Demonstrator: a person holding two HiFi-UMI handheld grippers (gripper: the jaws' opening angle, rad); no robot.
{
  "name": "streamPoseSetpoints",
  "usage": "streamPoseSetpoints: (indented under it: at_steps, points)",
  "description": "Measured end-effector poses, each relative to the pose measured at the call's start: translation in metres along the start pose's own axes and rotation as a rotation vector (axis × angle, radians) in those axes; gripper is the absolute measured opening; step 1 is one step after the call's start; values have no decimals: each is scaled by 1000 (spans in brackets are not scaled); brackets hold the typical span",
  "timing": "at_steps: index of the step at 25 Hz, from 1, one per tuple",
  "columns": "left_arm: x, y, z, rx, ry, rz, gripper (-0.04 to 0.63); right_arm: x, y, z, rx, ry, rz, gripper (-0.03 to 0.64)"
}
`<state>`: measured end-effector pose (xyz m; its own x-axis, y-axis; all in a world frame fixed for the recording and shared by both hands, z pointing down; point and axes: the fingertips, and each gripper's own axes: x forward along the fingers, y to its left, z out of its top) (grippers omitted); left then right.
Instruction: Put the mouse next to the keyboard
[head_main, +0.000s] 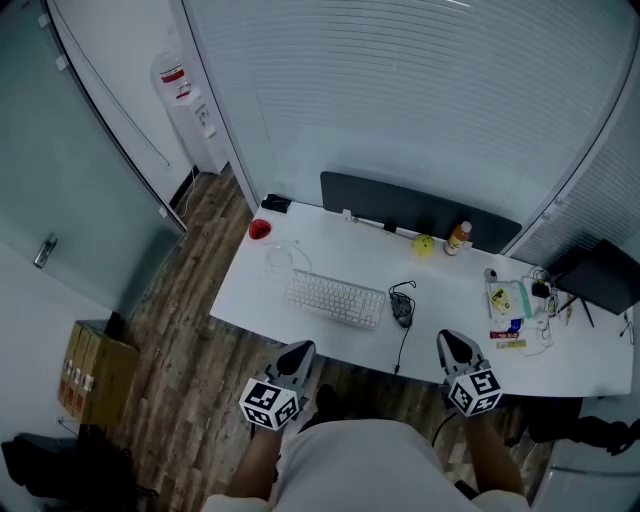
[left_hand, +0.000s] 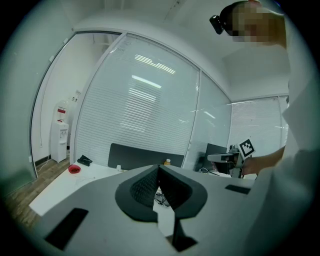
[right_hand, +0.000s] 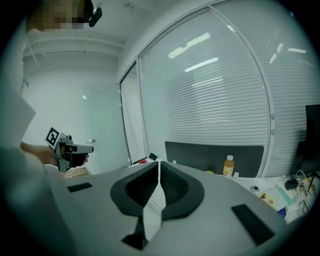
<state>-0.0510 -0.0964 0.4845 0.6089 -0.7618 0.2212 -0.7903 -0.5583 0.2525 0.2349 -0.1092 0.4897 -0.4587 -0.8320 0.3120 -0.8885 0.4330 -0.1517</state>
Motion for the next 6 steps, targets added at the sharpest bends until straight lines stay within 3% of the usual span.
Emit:
streamPoseSetpoints:
  at_steps: [6]
  points:
    - [1, 3, 0, -4, 3, -3, 17, 3, 1, 3, -3, -1, -3, 37]
